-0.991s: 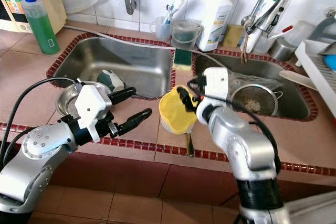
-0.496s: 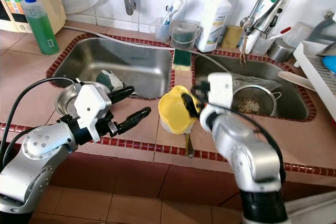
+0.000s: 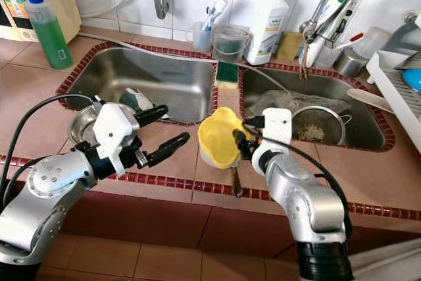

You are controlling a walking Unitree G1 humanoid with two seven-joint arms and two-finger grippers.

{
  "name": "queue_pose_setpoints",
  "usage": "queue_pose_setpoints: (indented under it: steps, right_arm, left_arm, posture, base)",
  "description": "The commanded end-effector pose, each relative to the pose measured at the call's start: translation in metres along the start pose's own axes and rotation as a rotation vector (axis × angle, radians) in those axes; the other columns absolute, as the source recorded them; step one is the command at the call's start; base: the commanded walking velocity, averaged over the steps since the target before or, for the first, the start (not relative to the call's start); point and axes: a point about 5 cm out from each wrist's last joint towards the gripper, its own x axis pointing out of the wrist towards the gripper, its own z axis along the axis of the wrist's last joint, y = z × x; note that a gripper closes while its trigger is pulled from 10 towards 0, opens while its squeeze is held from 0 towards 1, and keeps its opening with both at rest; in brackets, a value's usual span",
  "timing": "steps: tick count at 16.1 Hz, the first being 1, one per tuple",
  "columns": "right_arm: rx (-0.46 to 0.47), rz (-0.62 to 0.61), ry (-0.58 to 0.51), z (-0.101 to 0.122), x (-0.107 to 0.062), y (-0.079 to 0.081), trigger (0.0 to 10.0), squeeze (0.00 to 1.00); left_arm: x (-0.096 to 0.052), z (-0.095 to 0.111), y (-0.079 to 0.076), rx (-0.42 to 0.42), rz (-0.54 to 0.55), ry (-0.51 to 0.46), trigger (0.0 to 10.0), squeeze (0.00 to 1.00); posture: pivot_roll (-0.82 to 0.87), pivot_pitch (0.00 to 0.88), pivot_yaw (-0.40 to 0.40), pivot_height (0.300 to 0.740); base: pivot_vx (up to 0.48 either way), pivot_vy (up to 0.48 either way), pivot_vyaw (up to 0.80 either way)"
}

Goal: Kitchen organization

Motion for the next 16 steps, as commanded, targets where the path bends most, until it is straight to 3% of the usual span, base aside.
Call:
queue_pose_setpoints:
  steps: [1, 16]
  right_arm:
    - [0.007, -0.023, -0.017, 0.004, 0.001, -0.007, 0.0, 0.00]
    - [0.166, 0.002, 0.011, 0.004, 0.012, -0.010, 0.0, 0.00]
  left_arm:
    - [0.000, 0.004, -0.001, 0.013, -0.007, -0.012, 10.0, 0.00]
    - [-0.002, 0.008, -0.004, 0.015, -0.003, -0.018, 10.0, 0.00]
  posture:
    - [-0.02, 0.049, -0.091, 0.740]
    - [0.00, 0.045, -0.100, 0.740]
  base:
    - [0.000, 0.000, 0.00]
    - [0.000, 0.000, 0.00]
